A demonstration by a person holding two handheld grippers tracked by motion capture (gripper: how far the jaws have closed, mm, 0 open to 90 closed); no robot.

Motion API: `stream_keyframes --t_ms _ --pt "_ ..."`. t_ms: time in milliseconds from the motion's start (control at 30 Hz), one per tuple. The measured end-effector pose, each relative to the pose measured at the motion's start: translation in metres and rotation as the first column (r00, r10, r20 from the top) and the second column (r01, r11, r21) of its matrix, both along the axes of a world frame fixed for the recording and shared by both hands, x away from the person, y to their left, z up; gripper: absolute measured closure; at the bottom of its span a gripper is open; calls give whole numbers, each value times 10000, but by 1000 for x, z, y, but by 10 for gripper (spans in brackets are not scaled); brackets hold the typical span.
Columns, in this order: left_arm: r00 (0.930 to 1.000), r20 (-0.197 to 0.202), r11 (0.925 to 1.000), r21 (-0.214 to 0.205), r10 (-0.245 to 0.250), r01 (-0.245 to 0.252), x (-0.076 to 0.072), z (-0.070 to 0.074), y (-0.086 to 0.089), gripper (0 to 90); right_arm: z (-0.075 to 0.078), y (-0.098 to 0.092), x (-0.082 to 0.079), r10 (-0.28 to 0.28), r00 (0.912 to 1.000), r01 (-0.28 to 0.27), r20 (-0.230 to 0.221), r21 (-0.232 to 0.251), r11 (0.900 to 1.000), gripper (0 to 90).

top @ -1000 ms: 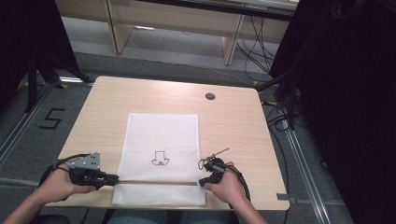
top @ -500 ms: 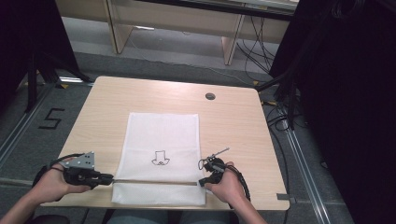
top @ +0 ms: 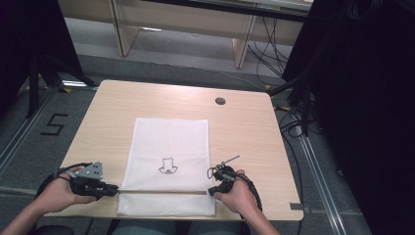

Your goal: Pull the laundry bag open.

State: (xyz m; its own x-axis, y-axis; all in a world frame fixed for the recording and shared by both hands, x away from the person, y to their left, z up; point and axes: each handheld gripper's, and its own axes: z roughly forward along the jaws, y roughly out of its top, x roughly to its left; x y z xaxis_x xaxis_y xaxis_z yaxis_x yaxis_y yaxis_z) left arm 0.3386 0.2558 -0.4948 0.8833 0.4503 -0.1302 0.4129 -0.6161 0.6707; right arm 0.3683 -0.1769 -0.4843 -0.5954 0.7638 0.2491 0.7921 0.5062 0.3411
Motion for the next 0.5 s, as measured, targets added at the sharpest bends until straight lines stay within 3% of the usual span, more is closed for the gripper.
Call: stream_keyframes --t_ms 67,100,267,333,367,400,500 --pt "10000 10 10000 87 42 -42 0 0 -1 820 0 0 0 -61 10000 61 -50 -5 10000 900" --pt "9999 -80 9999 -15 121 -121 0 0 -2 819 -1 0 -1 -100 9996 99 255 31 9999 900" --pt "9999 -24 9997 226 120 -120 1 0 -3 814 0 0 -1 124 9998 -123 150 -72 9999 900" --pt "9995 -135 9996 -23 286 -286 0 0 -3 804 0 1 -3 -158 9995 161 274 -76 9998 900" --pt "9995 -83 9995 23 314 -313 1 1 -3 798 -1 -1 -1 246 9983 -246 528 -12 9997 900" --pt "9992 -28 9992 34 399 -399 1 2 -2 788 0 1 -3 -158 9995 159 260 -52 9999 900" --pt "9971 66 9960 -470 759 -755 2 8 -1 739 0 1 -3 58 9992 -56 389 -46 10000 900"
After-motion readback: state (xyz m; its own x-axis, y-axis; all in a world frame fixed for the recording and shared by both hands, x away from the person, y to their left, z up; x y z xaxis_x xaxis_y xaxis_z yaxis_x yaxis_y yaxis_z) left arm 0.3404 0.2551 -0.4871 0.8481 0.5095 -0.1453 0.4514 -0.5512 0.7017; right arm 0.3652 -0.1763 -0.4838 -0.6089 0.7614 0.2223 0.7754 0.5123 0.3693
